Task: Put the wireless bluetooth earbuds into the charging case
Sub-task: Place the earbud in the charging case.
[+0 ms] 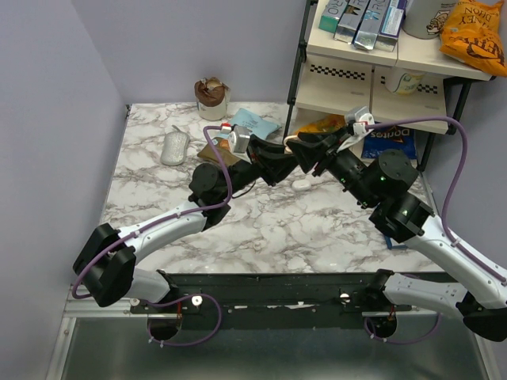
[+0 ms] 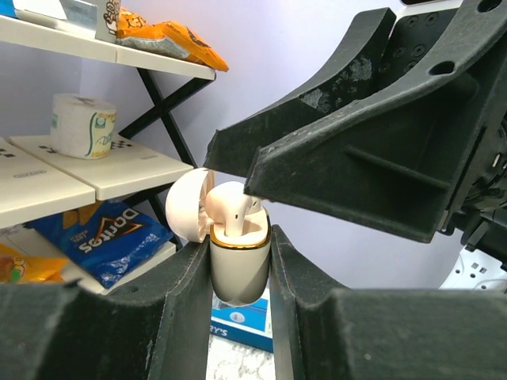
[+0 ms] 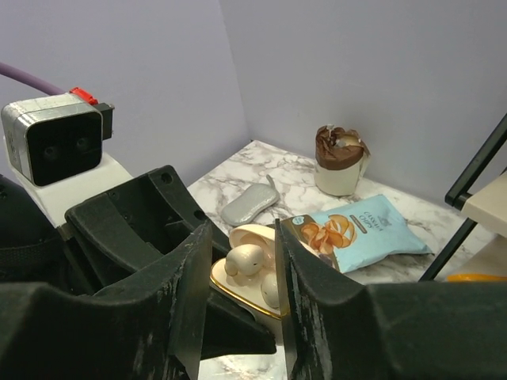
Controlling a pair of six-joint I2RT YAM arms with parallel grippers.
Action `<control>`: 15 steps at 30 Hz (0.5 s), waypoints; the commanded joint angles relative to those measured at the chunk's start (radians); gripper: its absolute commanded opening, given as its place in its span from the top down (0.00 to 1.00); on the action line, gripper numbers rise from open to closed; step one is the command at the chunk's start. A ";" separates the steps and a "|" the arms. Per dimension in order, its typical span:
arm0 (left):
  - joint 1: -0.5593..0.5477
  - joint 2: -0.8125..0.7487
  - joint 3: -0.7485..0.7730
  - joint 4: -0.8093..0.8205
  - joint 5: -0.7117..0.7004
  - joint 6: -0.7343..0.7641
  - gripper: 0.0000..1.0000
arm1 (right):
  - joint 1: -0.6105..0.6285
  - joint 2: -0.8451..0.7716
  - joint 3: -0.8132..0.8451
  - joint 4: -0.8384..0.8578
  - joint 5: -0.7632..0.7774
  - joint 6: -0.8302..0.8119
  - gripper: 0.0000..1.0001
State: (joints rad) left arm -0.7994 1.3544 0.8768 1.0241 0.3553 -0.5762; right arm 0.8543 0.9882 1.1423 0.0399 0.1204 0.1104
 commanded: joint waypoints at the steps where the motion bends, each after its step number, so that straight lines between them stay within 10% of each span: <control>1: 0.003 -0.024 0.011 0.045 -0.010 0.022 1.00 | 0.006 -0.003 0.048 -0.035 0.047 -0.002 0.51; 15: 0.003 -0.073 -0.202 0.341 0.017 0.176 1.00 | 0.006 -0.033 0.192 -0.182 0.202 -0.029 0.38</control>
State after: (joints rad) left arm -0.7986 1.3228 0.7559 1.1728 0.3561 -0.4896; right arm 0.8562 0.9440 1.2285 -0.0277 0.2562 0.1242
